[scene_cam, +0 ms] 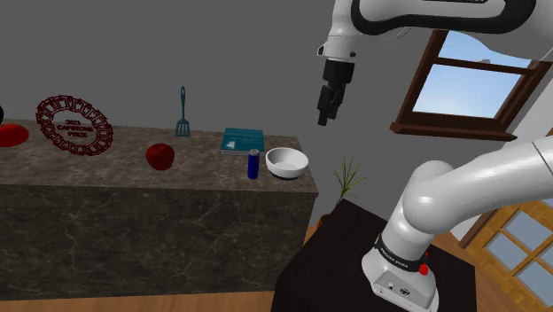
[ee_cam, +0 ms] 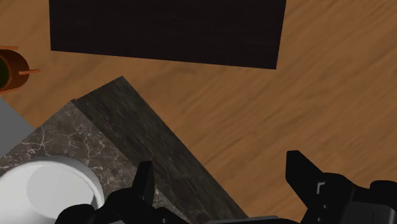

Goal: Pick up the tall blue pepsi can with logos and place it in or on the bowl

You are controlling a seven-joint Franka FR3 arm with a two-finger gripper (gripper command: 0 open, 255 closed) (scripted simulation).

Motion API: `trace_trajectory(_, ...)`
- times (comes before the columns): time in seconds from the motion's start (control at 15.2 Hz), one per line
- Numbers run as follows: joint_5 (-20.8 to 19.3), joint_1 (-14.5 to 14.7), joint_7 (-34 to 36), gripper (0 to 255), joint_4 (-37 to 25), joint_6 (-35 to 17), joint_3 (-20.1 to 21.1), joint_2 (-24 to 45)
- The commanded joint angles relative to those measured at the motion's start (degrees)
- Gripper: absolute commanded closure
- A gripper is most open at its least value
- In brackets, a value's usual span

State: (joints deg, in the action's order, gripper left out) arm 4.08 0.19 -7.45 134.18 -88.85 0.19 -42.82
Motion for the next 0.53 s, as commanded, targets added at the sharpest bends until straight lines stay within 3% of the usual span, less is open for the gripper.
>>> trace_trajectory(0.0, 0.0, 0.0, 0.0, 0, 0.0, 0.0, 0.0, 0.0)
trace_trajectory(0.46, -0.9, -1.0, -0.3, 0, 0.7, -12.6, -0.4, 11.7)
